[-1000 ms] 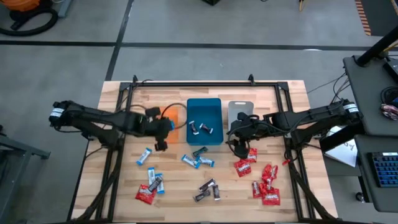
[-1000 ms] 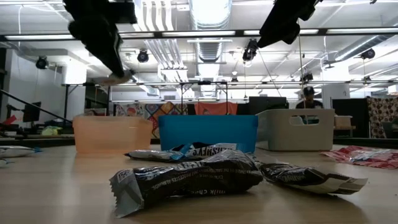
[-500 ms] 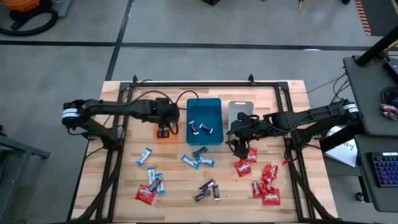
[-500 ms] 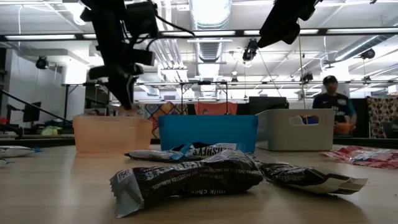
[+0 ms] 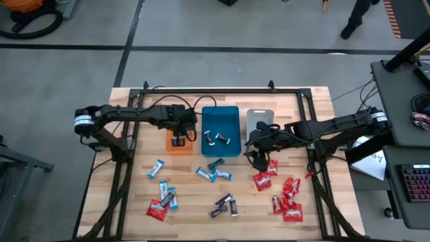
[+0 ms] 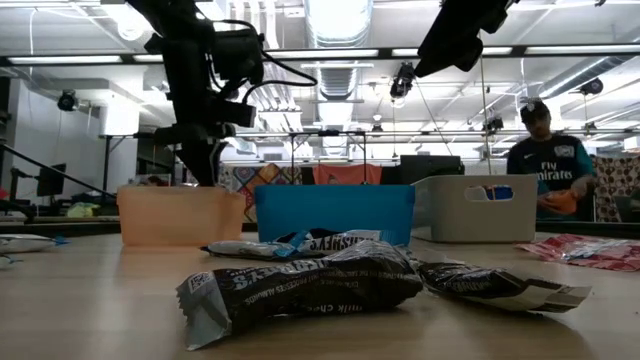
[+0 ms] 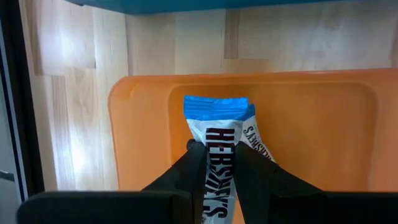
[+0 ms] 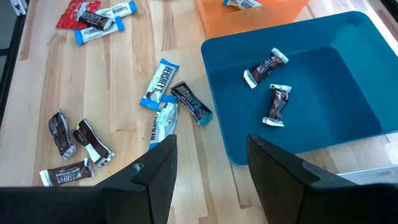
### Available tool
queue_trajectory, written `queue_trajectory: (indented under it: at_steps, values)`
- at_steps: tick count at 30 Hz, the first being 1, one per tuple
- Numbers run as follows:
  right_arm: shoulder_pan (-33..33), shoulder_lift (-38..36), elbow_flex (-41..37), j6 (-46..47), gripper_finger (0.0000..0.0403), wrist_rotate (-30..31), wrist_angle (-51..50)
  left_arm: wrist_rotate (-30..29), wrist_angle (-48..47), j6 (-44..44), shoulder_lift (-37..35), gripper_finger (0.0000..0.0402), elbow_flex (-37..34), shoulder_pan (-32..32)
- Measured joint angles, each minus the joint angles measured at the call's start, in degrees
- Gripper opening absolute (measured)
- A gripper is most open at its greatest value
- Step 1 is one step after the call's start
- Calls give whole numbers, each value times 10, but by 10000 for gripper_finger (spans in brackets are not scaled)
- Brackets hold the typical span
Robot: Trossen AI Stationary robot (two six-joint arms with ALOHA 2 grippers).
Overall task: Sort candy
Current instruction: Put the white chocolate bar into the orange bin, then put the red candy into the gray bin
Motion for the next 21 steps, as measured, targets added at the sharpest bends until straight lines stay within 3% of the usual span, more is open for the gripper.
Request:
queue_trajectory:
  at_steps: [14,21]
  values:
    - [0,0,0,9,183,-3,-3,-19,0,-10,0,116,0,0]
    - [0,0,0,56,183,-24,-15,-20,-13,-58,-12,131,0,-3]
